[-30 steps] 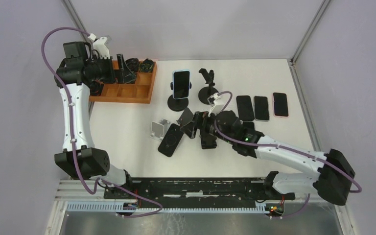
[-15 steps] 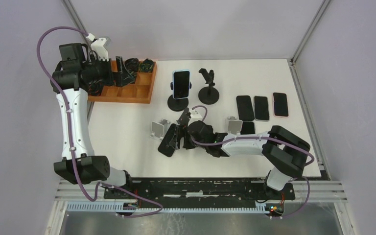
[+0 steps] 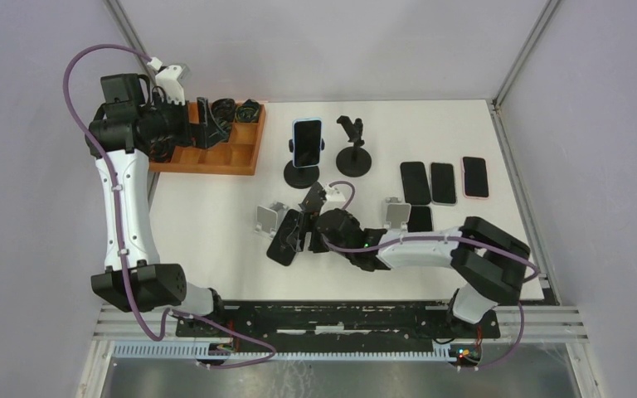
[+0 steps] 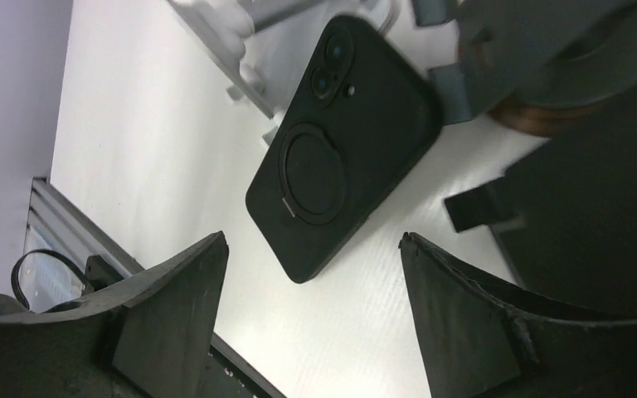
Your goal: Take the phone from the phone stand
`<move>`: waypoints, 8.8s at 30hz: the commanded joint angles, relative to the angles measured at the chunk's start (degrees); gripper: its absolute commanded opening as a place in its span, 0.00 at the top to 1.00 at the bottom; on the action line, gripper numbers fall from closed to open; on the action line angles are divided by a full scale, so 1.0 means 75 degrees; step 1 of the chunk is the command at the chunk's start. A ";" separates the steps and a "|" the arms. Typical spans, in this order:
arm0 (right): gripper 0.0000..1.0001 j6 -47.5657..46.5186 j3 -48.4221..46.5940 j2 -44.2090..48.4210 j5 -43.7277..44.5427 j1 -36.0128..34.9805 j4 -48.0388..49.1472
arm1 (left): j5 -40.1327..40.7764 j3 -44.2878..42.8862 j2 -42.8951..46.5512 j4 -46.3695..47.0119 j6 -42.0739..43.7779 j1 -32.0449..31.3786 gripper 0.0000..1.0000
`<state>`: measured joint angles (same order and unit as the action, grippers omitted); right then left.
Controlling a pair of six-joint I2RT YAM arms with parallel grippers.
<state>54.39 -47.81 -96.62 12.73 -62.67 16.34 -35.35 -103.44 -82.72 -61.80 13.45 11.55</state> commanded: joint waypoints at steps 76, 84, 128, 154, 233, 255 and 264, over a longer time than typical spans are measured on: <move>1.00 -0.0014 -0.0625 0.2562 0.2613 -0.0540 0.0388 | -0.1435 0.1389 0.2394 -0.1254 0.4603 -0.0995 0.00; 1.00 0.0766 -0.1895 0.2835 0.3492 -0.0514 0.0167 | -0.1717 0.2576 0.4261 -0.0855 0.8070 -0.1448 0.00; 1.00 0.2323 -0.2871 0.2129 0.1856 -0.0567 0.1605 | -0.2721 0.6984 0.7030 0.4074 1.3804 -0.1453 0.06; 0.62 0.2262 -0.3725 0.0758 0.1178 -0.0898 0.2740 | -0.2454 0.7535 0.7097 0.7515 1.0056 -0.1450 0.98; 1.00 -0.3256 -0.4508 0.3842 -0.4502 0.5553 -0.5297 | -0.0553 0.1866 0.2907 0.3247 -0.3013 -0.1452 0.00; 1.00 -0.6322 -0.1806 0.2814 0.0548 0.6727 -0.9585 | -0.0211 -0.0540 0.0483 0.0211 -0.0523 -0.1456 0.00; 1.00 -0.6395 -0.2002 0.1282 0.0531 0.6574 -0.9546 | -0.0300 -0.0069 0.0681 0.0497 -0.0260 -0.1436 0.00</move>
<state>7.40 -60.62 -84.82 14.61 -13.45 -55.88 -37.12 -104.49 -79.02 -58.63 8.25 0.58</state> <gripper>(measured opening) 0.201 0.996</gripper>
